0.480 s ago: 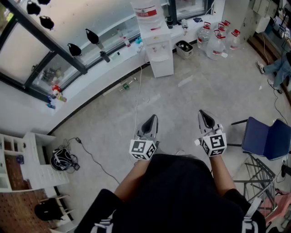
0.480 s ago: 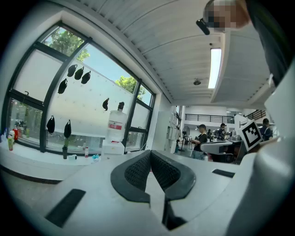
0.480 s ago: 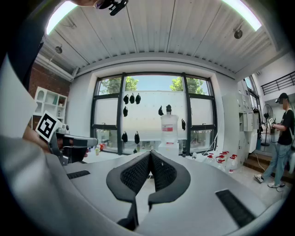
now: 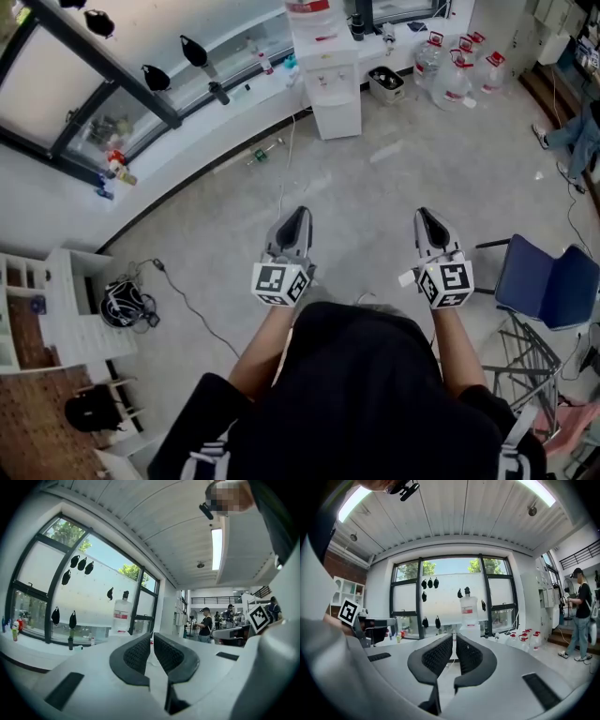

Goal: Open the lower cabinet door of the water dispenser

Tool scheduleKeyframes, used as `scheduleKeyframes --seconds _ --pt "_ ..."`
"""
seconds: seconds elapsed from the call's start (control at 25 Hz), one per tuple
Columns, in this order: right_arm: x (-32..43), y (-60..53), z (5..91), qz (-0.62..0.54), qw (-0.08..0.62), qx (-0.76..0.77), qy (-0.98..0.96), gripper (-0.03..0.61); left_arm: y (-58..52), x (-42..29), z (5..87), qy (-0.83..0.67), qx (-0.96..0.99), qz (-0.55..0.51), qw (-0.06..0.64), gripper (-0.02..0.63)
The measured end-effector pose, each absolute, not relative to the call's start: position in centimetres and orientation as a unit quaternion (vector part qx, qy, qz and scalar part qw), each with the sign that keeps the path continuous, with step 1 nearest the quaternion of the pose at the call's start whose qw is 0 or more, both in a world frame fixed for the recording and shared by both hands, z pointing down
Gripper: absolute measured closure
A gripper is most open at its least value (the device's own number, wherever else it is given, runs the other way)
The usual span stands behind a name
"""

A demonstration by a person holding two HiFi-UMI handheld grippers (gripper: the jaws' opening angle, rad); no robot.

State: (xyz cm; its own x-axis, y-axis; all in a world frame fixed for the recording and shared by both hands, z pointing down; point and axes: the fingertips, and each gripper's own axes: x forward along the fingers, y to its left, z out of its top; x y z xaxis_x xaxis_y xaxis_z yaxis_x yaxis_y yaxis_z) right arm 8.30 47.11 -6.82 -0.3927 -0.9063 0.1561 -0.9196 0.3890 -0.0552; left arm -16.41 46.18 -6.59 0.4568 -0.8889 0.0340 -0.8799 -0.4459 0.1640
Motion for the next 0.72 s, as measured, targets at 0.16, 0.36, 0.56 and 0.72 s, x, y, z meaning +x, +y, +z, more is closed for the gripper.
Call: scheduleKeyframes --seconds 0.16,0.36,0.56,0.72 --pt "8.6 47.2 -6.5 0.072 0.051 0.541 -0.836 0.569 46.5 -16.2 -6.1 -0.517 0.852 -0.015 0.087 0.606" --pt "10.8 47.9 -6.0 0.071 0.050 0.573 -0.815 0.353 46.8 -17.1 -4.0 -0.544 0.830 -0.010 0.122 0.340" --pt "12.3 48.4 -4.9 0.090 0.053 0.588 -0.802 0.341 47.8 -18.0 -2.6 -0.564 0.817 -0.002 0.124 0.325" --pt "12.4 48.5 -4.2 0.106 0.046 0.570 -0.814 0.342 48.2 -17.7 -2.8 -0.567 0.815 0.005 0.119 0.325"
